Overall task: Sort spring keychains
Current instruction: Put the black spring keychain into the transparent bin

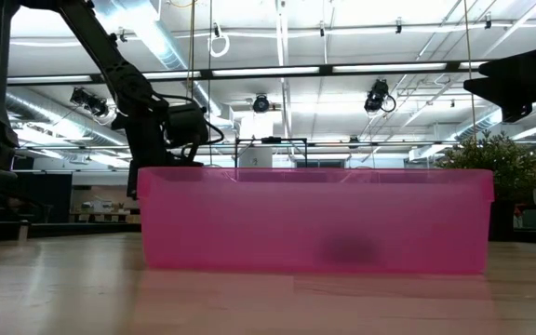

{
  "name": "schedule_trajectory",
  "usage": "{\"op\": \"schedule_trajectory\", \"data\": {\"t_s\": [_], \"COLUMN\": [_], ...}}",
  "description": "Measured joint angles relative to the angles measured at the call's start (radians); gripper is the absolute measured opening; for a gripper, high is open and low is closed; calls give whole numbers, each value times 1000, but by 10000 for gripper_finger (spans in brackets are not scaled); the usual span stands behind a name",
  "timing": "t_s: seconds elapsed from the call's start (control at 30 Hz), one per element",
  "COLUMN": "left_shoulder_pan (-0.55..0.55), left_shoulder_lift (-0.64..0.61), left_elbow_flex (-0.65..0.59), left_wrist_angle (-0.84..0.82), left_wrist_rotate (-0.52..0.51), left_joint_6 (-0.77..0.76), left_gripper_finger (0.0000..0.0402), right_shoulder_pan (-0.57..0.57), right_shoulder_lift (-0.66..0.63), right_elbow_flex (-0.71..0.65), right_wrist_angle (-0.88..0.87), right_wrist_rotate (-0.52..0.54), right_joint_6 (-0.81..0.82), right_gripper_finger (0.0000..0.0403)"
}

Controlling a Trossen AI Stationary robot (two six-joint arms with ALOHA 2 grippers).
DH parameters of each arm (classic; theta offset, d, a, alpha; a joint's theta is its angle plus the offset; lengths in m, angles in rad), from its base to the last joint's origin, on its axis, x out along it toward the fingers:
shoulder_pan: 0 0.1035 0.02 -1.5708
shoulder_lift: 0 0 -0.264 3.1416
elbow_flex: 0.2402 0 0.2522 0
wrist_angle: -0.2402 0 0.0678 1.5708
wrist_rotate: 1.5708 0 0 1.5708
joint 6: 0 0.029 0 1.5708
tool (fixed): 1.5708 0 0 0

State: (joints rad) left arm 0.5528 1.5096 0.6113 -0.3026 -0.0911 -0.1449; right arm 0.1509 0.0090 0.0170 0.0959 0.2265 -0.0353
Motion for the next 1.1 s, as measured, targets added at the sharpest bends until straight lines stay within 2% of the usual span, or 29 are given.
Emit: {"op": "schedule_trajectory", "data": {"t_s": [0.07, 0.3, 0.73, 0.9, 1.1], "left_shoulder_pan": [1, -1, 0, 1, -30], "left_shoulder_lift": [0, 2, -10, -85, -244], "left_elbow_flex": [7, 33, 42, 41, 42], "left_wrist_angle": [-7, -64, -120, -171, -215], "left_wrist_rotate": [9, -12, -111, -160, -232], "left_joint_6": [0, 19, 54, 55, 53], "left_gripper_finger": [18, 11, 9, 8, 8], "right_shoulder_pan": [0, 0, 0, 0, 0], "right_shoulder_lift": [0, 0, 0, 0, 0], "right_elbow_flex": [0, 0, 0, 0, 0], "right_wrist_angle": [0, 0, 0, 0, 0], "right_wrist_rotate": [0, 0, 0, 0, 0], "right_joint_6": [0, 0, 0, 0, 0], "right_gripper_finger": [198, 198, 198, 198, 198]}}
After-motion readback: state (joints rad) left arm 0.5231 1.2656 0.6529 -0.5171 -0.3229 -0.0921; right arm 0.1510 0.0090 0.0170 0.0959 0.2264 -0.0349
